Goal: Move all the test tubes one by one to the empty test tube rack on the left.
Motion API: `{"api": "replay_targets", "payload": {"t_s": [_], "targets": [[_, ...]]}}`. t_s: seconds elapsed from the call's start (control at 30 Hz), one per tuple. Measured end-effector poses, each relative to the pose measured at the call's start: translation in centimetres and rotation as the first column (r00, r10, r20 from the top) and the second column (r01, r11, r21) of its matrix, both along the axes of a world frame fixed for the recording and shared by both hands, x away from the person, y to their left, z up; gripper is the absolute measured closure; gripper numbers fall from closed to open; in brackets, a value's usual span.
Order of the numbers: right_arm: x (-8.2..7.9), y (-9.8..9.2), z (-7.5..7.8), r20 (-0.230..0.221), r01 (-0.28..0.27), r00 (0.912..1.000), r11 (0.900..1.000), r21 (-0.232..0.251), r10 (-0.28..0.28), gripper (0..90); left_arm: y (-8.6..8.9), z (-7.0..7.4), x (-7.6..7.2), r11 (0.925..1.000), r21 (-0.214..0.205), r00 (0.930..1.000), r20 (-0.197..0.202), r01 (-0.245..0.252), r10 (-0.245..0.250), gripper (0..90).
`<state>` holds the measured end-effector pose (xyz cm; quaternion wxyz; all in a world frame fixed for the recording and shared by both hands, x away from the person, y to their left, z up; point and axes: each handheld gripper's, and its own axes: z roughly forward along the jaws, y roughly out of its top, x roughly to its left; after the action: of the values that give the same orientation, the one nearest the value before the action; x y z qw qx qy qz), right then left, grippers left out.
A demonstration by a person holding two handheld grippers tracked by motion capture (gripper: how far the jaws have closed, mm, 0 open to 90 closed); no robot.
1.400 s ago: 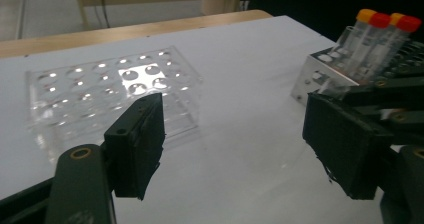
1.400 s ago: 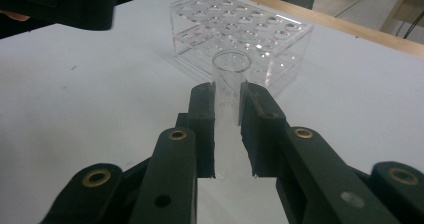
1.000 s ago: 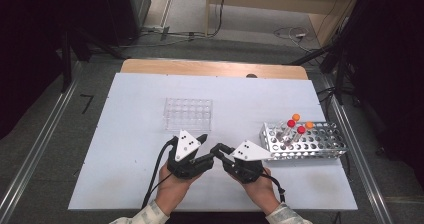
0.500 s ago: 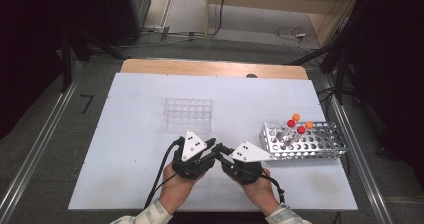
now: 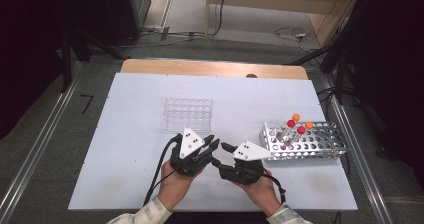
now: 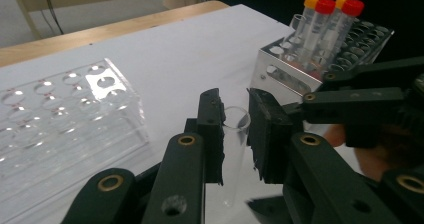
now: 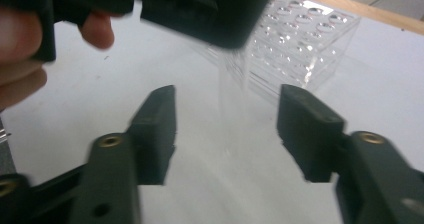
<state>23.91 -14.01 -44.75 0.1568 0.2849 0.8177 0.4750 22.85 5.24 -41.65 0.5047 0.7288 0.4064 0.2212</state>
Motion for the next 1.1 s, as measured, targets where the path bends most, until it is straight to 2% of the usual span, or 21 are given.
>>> {"api": "replay_targets", "payload": {"t_s": [0.1,0.17,0.23,0.43,0.53,0.63,1.1], "targets": [[-0.4,-1.5,0.3,-0.015,0.0,0.9999,0.9999,-0.012,-0.001,27.7,0.5,0.3,0.5,0.9998,-0.004,0.9998,0.003,-0.021,0.021,76.9],[-0.5,-1.9,0.3,-0.022,-0.002,0.9998,0.9998,-0.019,0.002,26.5,0.9,0.5,1.0,0.9995,-0.006,0.9995,-0.002,-0.032,0.032,76.8],[-1.0,-3.3,0.5,-0.021,0.009,0.9997,0.9997,-0.021,-0.01,25.9,1.4,0.7,1.4,0.999,-0.013,0.999,-0.01,-0.042,0.042,76.8],[-1.5,-5.2,1.0,-0.013,0.042,0.999,0.9991,-0.005,-0.042,24.6,2.4,1.5,2.7,0.9965,-0.025,0.9968,-0.005,-0.08,0.08,76.8],[-1.7,-6.5,0.8,-0.013,0.066,0.9977,0.9978,-0.005,-0.067,24.7,2.5,2.0,3.6,0.9944,-0.035,0.995,0.003,-0.099,0.1,76.8],[-1.9,-7.4,0.5,-0.022,0.086,0.996,0.9962,-0.011,-0.086,24.7,2.3,2.5,4.5,0.9935,-0.022,0.9936,0.016,-0.112,0.112,76.8],[-1.9,-7.6,0.3,-0.02,0.099,0.9949,0.995,-0.016,-0.099,25.0,0.9,4.2,8.1,0.9881,0.014,0.9875,0.038,-0.153,0.153,76.8]]}}
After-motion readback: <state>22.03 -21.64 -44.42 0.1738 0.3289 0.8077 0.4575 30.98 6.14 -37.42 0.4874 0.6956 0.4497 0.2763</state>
